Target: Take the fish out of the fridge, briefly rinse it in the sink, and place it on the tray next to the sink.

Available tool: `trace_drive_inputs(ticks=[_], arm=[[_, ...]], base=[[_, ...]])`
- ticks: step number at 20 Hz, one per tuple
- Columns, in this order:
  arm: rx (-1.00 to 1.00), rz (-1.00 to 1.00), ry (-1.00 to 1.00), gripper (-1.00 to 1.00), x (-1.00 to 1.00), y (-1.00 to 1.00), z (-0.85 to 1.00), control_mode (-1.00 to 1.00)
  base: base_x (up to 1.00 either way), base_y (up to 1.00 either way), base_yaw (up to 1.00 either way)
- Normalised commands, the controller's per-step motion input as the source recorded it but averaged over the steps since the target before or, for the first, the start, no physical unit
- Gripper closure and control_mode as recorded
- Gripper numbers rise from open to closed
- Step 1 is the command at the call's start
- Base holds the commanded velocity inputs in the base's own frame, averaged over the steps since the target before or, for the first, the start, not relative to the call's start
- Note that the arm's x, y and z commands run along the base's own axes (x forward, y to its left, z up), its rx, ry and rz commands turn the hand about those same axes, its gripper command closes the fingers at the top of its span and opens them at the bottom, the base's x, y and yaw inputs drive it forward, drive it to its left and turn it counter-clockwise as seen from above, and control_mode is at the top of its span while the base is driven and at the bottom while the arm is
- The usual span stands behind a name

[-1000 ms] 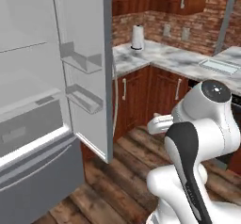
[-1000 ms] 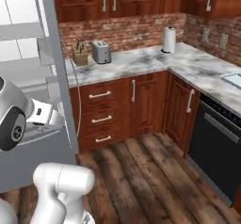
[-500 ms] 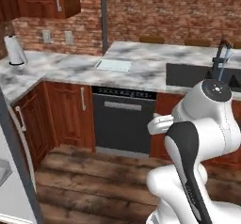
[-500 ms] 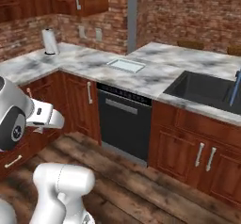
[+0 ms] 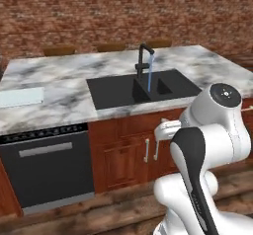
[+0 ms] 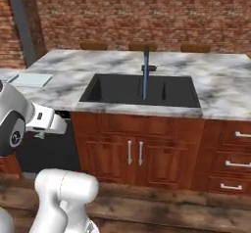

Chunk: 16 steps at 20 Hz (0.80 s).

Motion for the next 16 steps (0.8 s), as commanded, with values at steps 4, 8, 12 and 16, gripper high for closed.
trace_drive_inputs(ticks=[4,8,12,16], arm=[[0.00,0.00,0.00,1.00,0.00,0.00,0.00,1.00],[0.00,0.00,0.00,1.00,0.00,0.00,0.00,1.00],[0.00,0.00,0.00,1.00,0.00,0.00,0.00,1.00],[0.00,0.00,0.00,1.00,0.00,0.00,0.00,1.00]], base=[[1.00,-0.59,-0.38],[1.00,-0.88,-0.35],[0.93,-1.00,-0.26],[0.37,-0.99,-0.02]])
